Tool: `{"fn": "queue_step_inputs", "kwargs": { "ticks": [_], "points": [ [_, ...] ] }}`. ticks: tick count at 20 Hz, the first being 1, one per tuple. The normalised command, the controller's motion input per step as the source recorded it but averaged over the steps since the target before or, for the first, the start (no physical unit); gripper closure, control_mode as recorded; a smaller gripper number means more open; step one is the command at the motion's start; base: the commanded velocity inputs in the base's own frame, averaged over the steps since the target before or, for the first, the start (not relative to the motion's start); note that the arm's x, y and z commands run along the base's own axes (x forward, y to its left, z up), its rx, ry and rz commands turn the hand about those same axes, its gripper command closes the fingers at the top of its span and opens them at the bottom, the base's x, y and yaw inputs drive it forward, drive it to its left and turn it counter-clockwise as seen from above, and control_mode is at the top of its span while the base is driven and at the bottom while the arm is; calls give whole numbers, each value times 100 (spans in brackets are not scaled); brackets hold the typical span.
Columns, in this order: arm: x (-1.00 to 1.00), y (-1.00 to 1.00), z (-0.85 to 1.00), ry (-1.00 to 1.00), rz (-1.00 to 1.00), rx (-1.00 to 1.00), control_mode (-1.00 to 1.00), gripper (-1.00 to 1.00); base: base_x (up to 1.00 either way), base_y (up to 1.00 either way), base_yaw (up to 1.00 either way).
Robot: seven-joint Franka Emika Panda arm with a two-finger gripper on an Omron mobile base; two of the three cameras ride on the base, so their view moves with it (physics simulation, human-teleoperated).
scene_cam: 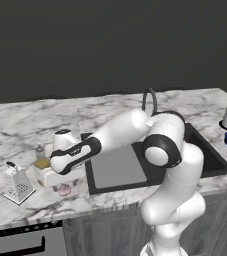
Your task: Pick up all produce items and place them in the sink. Turn on the sink faucet to wash them. Then turn the sink off and put them in the tray.
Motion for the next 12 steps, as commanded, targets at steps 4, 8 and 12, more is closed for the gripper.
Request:
{"fn": "queue_step_inputs", "kwargs": {
  "ticks": [4,8,12],
  "points": [
    [-25,-4,-16,-2,-2,0,-100,-100,0,0,0],
    [-33,-19,-17,-2,-7,0,-100,-100,0,0,0],
    [-23,-21,-19,-1,-9,0,-100,-100,0,0,0]
  ]
}}
